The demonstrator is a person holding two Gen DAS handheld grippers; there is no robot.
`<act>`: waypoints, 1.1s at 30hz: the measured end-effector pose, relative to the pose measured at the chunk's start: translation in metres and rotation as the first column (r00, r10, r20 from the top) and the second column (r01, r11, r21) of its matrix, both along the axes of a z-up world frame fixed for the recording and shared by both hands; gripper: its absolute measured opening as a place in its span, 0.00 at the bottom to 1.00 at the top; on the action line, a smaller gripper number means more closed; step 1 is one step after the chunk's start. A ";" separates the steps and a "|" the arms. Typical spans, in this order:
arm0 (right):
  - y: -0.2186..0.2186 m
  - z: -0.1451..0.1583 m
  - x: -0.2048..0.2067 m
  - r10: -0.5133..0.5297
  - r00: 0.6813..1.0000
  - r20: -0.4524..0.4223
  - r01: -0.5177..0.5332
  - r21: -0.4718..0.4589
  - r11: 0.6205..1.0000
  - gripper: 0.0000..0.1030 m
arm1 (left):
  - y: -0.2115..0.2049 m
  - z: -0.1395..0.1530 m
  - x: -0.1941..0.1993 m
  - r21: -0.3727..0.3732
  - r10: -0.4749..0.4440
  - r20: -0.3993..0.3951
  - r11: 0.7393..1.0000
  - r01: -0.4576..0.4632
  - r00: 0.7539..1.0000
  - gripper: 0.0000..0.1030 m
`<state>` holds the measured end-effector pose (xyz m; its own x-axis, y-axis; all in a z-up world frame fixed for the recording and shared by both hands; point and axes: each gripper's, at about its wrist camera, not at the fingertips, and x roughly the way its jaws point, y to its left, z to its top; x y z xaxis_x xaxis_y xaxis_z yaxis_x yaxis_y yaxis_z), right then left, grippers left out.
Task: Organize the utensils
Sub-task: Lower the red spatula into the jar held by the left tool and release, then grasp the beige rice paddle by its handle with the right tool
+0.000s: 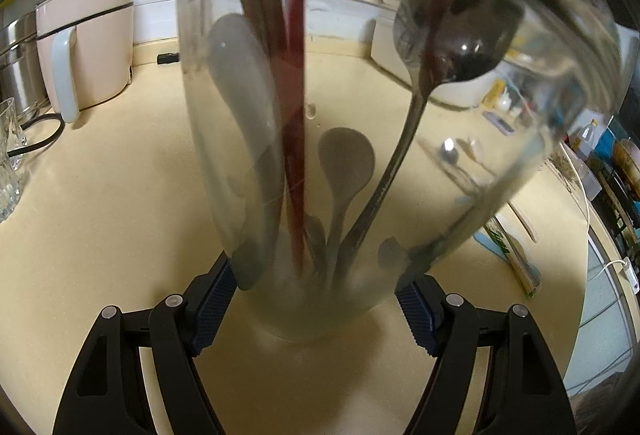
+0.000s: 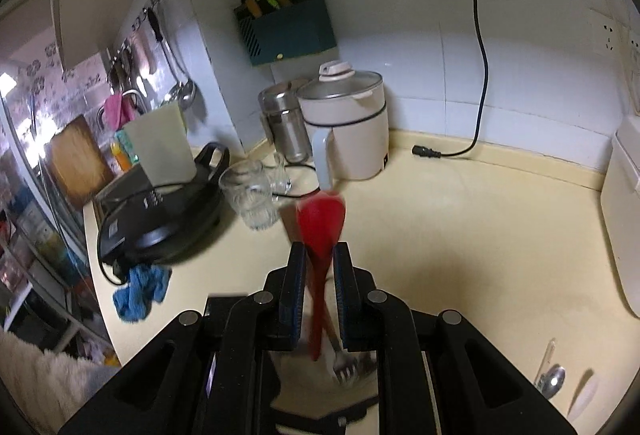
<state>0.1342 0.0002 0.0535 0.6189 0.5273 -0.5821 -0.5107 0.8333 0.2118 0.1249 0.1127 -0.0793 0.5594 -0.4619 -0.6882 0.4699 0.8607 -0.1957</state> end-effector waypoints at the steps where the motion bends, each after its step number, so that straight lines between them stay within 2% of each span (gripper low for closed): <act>1: -0.003 0.001 -0.002 -0.004 1.000 -0.001 0.004 -0.001 1.000 0.14 | 0.002 0.000 0.000 0.000 0.000 0.000 1.000 0.000 1.000 0.76; 6: -0.019 0.012 -0.015 -0.037 0.999 0.014 0.037 -0.002 0.999 0.15 | 0.000 0.000 0.000 0.000 0.000 0.000 1.000 0.000 1.000 0.76; 9: -0.034 0.018 -0.021 -0.071 0.997 0.017 0.071 0.013 0.997 0.19 | 0.001 -0.003 0.000 0.003 0.000 0.001 1.000 0.000 1.000 0.76; 15: -0.083 0.020 -0.031 -0.206 0.978 -0.021 0.207 0.017 0.978 0.24 | 0.003 -0.003 -0.001 0.004 0.000 0.001 1.000 0.000 1.000 0.76; 19: -0.129 0.003 -0.032 -0.332 0.936 -0.113 0.334 0.000 0.942 0.24 | 0.003 -0.003 -0.001 0.004 0.000 0.001 1.000 0.000 1.000 0.76; 23: -0.167 -0.014 -0.042 -0.421 0.892 -0.164 0.424 -0.016 0.906 0.24 | 0.002 -0.003 -0.001 0.004 0.000 0.001 1.000 0.000 1.000 0.76; 27: -0.205 -0.038 -0.049 -0.510 0.827 -0.235 0.516 -0.042 0.856 0.29 | 0.002 -0.003 -0.001 0.004 0.000 0.001 1.000 0.000 1.000 0.76; 30: -0.228 -0.059 -0.052 -0.553 0.780 -0.295 0.560 -0.067 0.826 0.31 | 0.001 -0.003 -0.001 0.004 0.000 0.001 1.000 0.000 1.000 0.76; 33: -0.240 -0.082 -0.050 -0.566 0.744 -0.355 0.568 -0.108 0.816 0.33 | 0.000 -0.003 0.000 0.006 0.000 0.002 1.000 0.000 1.000 0.76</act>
